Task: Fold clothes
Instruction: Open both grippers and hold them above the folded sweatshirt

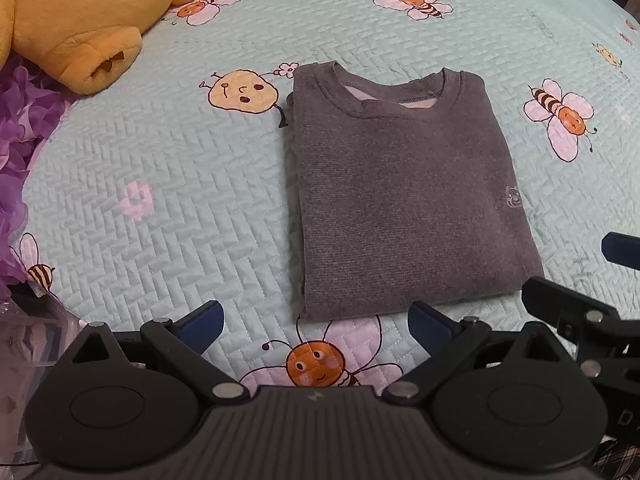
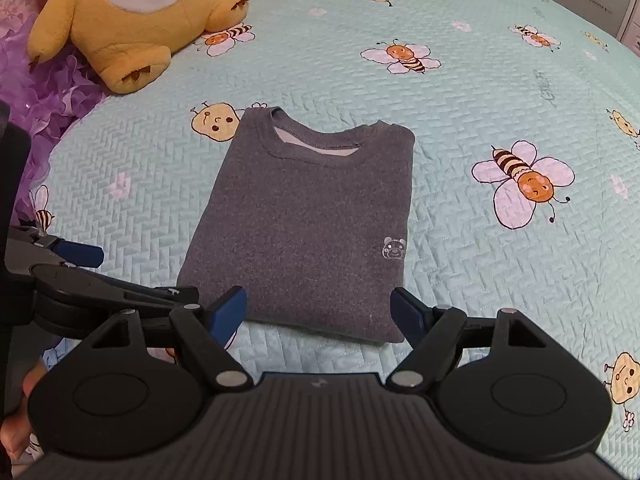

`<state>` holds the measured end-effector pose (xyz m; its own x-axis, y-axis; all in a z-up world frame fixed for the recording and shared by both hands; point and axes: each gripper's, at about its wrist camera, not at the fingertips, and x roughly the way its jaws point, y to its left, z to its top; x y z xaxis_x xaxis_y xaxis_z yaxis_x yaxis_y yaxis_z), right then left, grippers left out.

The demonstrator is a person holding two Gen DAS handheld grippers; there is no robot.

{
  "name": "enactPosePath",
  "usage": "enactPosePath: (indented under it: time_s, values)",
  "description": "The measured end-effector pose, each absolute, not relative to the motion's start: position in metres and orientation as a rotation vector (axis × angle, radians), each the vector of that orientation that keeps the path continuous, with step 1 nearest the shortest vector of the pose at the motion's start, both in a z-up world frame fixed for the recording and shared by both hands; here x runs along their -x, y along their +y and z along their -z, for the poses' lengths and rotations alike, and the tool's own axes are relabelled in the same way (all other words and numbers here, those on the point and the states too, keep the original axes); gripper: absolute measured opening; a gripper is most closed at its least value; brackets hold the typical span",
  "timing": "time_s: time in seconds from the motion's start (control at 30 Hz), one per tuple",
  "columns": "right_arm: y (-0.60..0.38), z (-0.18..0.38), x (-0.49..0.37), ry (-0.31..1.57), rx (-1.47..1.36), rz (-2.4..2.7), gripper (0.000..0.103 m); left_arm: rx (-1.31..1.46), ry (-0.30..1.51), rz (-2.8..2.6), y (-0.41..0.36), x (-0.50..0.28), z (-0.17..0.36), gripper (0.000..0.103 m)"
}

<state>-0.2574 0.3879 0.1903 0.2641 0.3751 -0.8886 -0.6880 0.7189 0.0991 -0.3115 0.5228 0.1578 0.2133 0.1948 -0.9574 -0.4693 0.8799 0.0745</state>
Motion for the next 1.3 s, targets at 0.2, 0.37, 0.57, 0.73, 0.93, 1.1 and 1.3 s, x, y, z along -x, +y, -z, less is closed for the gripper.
enactPosePath:
  time_s: [0.2,0.37,0.57,0.73,0.93,1.1,1.3]
  values:
    - [0.391,-0.189,0.255,1.151,0.341,-0.750,0.078,0.266,1.312,-0.439,0.524,0.311,-0.156,0.101]
    - [0.398,-0.184,0.251,1.245,0.336,-0.786,0.078,0.276,1.358,-0.426,0.529,0.309,-0.149,0.101]
    - [0.401,-0.181,0.252,1.247,0.369,-0.782,0.078,0.249,1.374,-0.426,0.529,0.306,-0.147,0.101]
    - [0.400,-0.181,0.247,1.247,0.371,-0.781,0.078,0.239,1.375,-0.428,0.529,0.301,-0.147,0.101]
    - [0.396,-0.182,0.243,1.247,0.372,-0.783,0.078,0.235,1.378,-0.429,0.525,0.298,-0.146,0.101]
    - [0.391,-0.181,0.241,1.252,0.358,-0.791,0.078,0.235,1.371,-0.442,0.520,0.300,-0.148,0.101]
    - [0.372,-0.186,0.241,1.222,0.330,-0.808,0.078,0.238,1.288,-0.482,0.504,0.302,-0.163,0.100]
